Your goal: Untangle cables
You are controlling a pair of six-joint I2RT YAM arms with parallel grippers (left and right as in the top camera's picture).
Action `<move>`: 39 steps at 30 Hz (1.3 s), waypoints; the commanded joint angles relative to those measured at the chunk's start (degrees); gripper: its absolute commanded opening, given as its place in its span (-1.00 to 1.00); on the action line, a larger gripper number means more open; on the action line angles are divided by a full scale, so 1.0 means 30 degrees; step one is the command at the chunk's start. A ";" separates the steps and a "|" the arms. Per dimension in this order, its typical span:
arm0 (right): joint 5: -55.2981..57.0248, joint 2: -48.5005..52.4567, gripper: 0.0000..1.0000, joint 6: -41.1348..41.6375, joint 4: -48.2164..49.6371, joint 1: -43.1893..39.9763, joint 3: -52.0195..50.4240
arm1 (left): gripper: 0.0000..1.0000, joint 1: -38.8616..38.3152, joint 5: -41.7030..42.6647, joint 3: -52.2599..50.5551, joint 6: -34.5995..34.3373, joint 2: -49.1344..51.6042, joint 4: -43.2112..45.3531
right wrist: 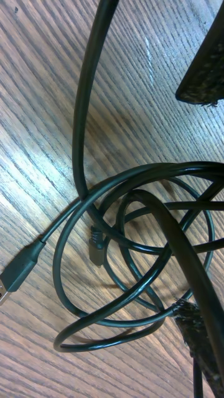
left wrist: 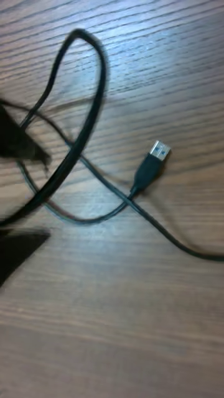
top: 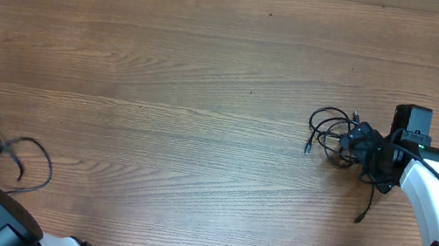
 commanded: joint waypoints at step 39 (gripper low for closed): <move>0.0124 -0.0299 1.00 0.0058 0.0109 -0.0146 -0.0022 | 0.99 -1.0673 0.4881 0.6426 0.3825 -0.4998 -0.2725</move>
